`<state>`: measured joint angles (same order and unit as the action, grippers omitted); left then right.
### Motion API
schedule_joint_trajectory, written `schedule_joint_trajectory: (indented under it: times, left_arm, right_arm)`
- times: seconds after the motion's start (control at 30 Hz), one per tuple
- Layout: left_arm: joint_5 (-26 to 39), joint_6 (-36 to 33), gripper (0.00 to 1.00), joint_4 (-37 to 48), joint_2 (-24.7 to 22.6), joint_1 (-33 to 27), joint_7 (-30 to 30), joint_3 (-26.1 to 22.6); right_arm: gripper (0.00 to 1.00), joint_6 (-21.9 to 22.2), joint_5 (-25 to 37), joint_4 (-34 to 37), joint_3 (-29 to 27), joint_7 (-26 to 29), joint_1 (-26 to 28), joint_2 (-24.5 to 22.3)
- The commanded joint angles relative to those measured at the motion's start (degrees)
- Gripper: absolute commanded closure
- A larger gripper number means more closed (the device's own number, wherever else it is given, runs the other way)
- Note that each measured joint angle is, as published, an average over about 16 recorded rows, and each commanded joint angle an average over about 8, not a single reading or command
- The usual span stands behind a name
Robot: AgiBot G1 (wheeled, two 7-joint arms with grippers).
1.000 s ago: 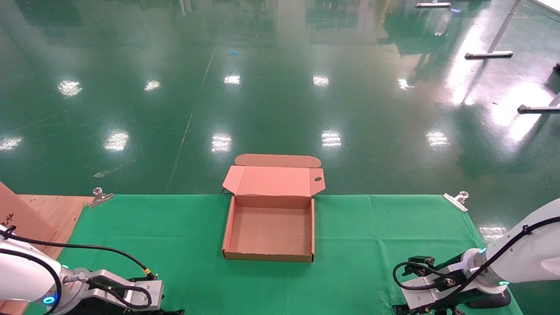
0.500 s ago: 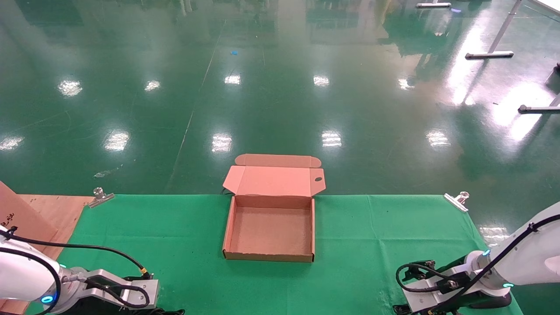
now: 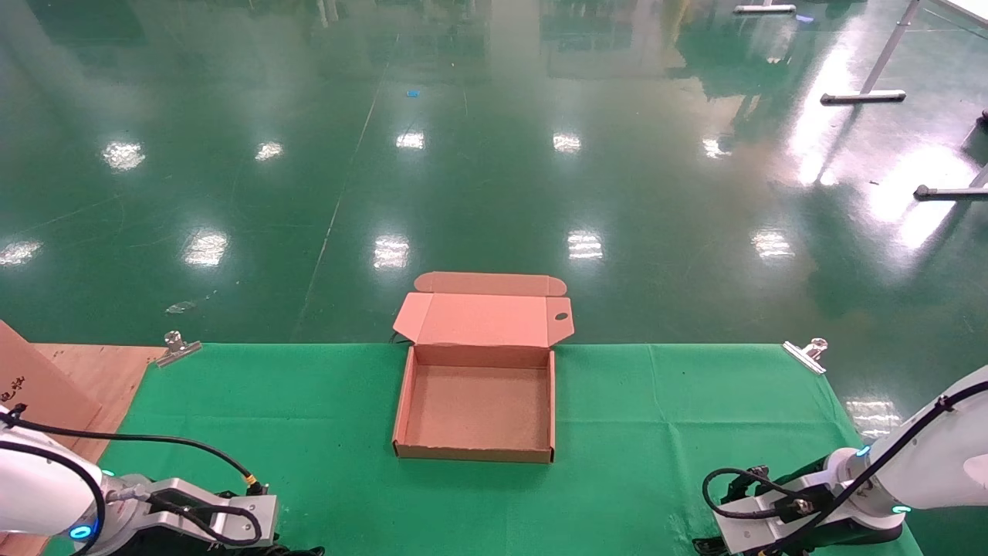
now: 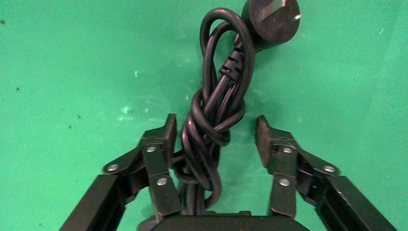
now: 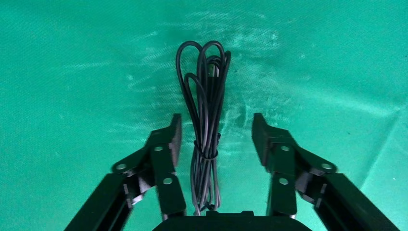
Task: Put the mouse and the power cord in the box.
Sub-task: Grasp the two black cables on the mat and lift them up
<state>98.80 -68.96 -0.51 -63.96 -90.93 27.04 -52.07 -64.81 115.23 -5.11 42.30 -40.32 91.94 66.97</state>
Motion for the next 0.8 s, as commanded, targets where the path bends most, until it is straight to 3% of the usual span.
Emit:
schedule_joint_trajectory:
  times: [0.03,0.57,0.8]
  left_arm:
    - [0.0,0.1,1.00,0.1,0.1,0.1,0.1,0.0]
    - [-0.6,-1.1,1.00,0.4,0.8,-0.4,0.2,0.4]
    - [-0.8,-4.3,1.00,-0.7,1.2,-4.0,0.8,0.6]
  right_arm:
    - [1.00,0.1,0.0,0.6,0.0,-0.3,0.3,0.1]
    - [1.00,-0.2,-0.5,3.3,-0.4,-2.0,1.5,0.2]
    - [1.00,-3.8,-3.9,3.0,-2.7,-3.3,4.4,-1.4]
